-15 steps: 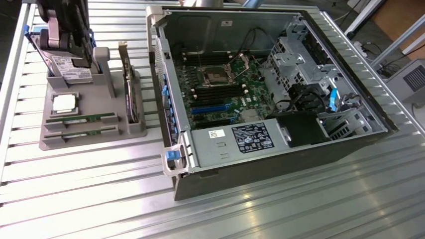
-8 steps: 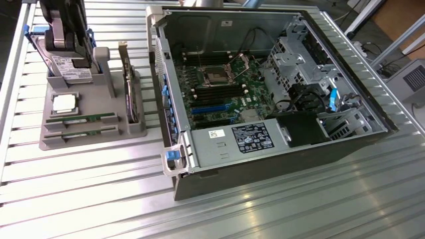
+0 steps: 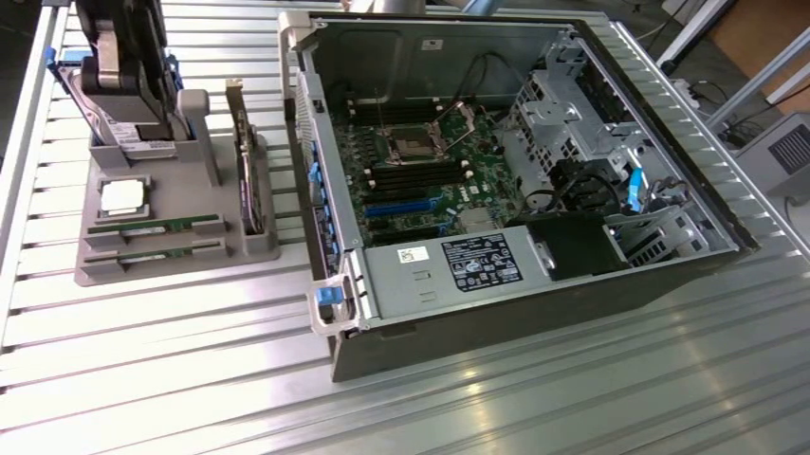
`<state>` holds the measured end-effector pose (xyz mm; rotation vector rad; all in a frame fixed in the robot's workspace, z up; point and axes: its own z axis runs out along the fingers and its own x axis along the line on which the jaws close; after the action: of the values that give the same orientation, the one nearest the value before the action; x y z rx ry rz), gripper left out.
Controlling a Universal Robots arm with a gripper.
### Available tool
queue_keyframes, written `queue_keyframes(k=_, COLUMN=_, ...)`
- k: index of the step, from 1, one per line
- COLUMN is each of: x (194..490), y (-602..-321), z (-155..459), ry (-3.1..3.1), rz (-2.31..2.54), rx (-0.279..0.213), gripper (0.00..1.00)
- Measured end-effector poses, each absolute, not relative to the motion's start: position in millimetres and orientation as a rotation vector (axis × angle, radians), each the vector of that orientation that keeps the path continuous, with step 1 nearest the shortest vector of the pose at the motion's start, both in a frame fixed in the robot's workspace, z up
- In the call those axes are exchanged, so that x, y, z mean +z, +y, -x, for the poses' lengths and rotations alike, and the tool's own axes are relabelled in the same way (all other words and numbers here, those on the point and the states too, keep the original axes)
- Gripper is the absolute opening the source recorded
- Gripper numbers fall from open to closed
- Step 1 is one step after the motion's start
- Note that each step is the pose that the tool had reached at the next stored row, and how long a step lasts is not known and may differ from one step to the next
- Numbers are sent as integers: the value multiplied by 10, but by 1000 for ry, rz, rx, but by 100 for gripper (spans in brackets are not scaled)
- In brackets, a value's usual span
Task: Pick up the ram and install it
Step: 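Pick up the ram and move it above insertion slot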
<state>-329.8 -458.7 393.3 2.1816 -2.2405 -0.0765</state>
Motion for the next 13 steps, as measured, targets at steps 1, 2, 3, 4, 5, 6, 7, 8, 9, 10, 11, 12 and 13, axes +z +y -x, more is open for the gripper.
queue_keyframes(k=1, x=3933, y=-4586, z=3298, ry=-2241, rz=-2182, rx=-77, gripper=36)
queue_keyframes(k=2, x=3933, y=-4586, z=3298, ry=-2241, rz=-2182, rx=-77, gripper=36)
queue_keyframes(k=3, x=3931, y=-4587, z=3298, ry=-2240, rz=-2182, rx=-76, gripper=36)
queue_keyframes(k=4, x=3923, y=-4587, z=3298, ry=-2241, rz=-2182, rx=-76, gripper=36)
queue_keyframes(k=5, x=3905, y=-4587, z=3298, ry=-2241, rz=-2182, rx=-76, gripper=36)
queue_keyframes(k=6, x=3886, y=-4587, z=3298, ry=-2240, rz=-2182, rx=-77, gripper=36)
queue_keyframes(k=7, x=3866, y=-4587, z=3298, ry=-2240, rz=-2182, rx=-77, gripper=36)
queue_keyframes(k=8, x=3846, y=-4587, z=3299, ry=-2240, rz=-2182, rx=-76, gripper=36)
queue_keyframes(k=9, x=3818, y=-4587, z=3301, ry=-2240, rz=-2182, rx=-76, gripper=36)
queue_keyframes(k=10, x=3791, y=-4587, z=3305, ry=-2240, rz=-2182, rx=-76, gripper=36)
queue_keyframes(k=11, x=3764, y=-4587, z=3310, ry=-2240, rz=-2182, rx=-77, gripper=36)
queue_keyframes(k=12, x=3748, y=-4587, z=3312, ry=-2240, rz=-2182, rx=-77, gripper=36)
queue_keyframes(k=13, x=3736, y=-4587, z=3313, ry=-2241, rz=-2182, rx=-76, gripper=36)
